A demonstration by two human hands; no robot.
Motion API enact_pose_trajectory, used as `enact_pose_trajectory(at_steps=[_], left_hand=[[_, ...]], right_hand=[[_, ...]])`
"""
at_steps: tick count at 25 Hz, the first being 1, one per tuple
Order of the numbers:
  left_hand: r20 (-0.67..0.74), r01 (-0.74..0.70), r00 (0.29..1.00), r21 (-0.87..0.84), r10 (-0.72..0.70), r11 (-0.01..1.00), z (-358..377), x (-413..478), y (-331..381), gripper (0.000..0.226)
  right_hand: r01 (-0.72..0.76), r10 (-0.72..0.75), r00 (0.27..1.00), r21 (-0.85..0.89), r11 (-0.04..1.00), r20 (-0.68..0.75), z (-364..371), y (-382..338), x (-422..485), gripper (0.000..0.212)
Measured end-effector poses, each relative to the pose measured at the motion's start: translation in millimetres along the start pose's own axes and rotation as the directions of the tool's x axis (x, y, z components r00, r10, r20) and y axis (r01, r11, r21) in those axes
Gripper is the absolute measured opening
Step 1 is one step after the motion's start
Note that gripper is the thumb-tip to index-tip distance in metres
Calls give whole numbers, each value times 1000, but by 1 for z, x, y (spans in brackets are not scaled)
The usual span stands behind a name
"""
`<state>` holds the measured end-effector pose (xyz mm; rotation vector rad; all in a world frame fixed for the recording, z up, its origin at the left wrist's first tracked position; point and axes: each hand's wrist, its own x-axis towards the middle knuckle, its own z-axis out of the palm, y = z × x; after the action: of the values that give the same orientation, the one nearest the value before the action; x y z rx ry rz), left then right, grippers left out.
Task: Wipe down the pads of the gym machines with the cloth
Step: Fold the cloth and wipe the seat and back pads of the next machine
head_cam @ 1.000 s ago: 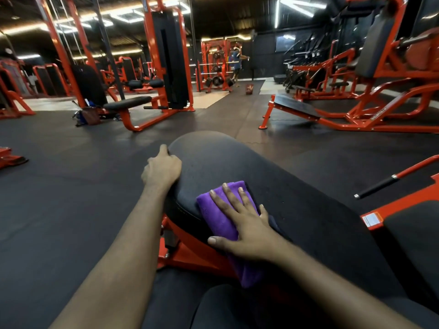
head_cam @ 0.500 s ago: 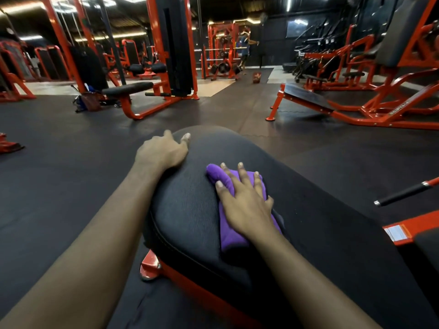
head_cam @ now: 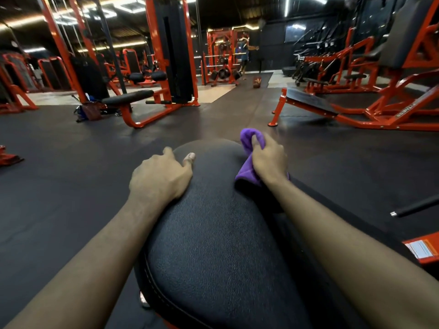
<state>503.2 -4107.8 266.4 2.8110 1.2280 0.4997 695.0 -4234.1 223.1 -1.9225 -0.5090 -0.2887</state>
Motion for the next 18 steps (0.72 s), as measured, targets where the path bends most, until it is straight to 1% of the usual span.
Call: enact_pose_trajectory(at_steps=[1, 2, 3, 4, 5, 6, 7, 9, 12, 13, 15, 18], left_hand=[[-1, 0, 1000, -5, 0, 1000, 0, -1, 0, 68], [-4, 0, 1000, -11, 0, 1000, 0, 0, 0, 67], [-7, -1, 1000, -16, 0, 1000, 1, 0, 0, 67], [-9, 0, 1000, -17, 0, 1000, 1, 0, 0, 67], [-7, 1, 1000, -17, -2, 1000, 0, -1, 1, 66], [-7, 3, 1000, -19, -4, 1000, 0, -2, 1, 66], [-6, 4, 1000, -25, -4, 1000, -1, -3, 2, 66], [-3, 4, 1000, -33, -4, 999, -3, -4, 1, 66], [4, 3, 1000, -38, -3, 999, -4, -5, 0, 67], [7, 4, 1000, -37, -3, 999, -5, -5, 0, 67], [13, 6, 1000, -36, -6, 999, -4, -3, 1, 67], [8, 9, 1000, -36, -9, 999, -3, -2, 2, 66]], right_hand=[[82, -80, 996, 105, 991, -28, -5, -3, -1, 26], [163, -171, 984, 116, 980, 59, -8, -9, -4, 30], [218, -222, 945, 46, 975, 238, -7, -13, -11, 41], [261, -202, 880, -82, 962, 431, -1, -13, -21, 49], [306, -156, 821, -192, 932, 549, 7, -10, -29, 54], [330, -130, 798, -247, 911, 588, 13, -6, -32, 56], [331, -121, 798, -262, 906, 590, 18, -4, -30, 57], [287, -92, 819, -264, 921, 567, 19, 1, -20, 56], [208, -14, 857, -321, 924, 515, 15, 17, -2, 53], [162, 28, 872, -342, 926, 489, 13, 27, 3, 54], [26, 151, 890, -376, 926, 431, 3, 51, 11, 57], [-207, 343, 885, -393, 896, 316, -21, 86, 16, 55]])
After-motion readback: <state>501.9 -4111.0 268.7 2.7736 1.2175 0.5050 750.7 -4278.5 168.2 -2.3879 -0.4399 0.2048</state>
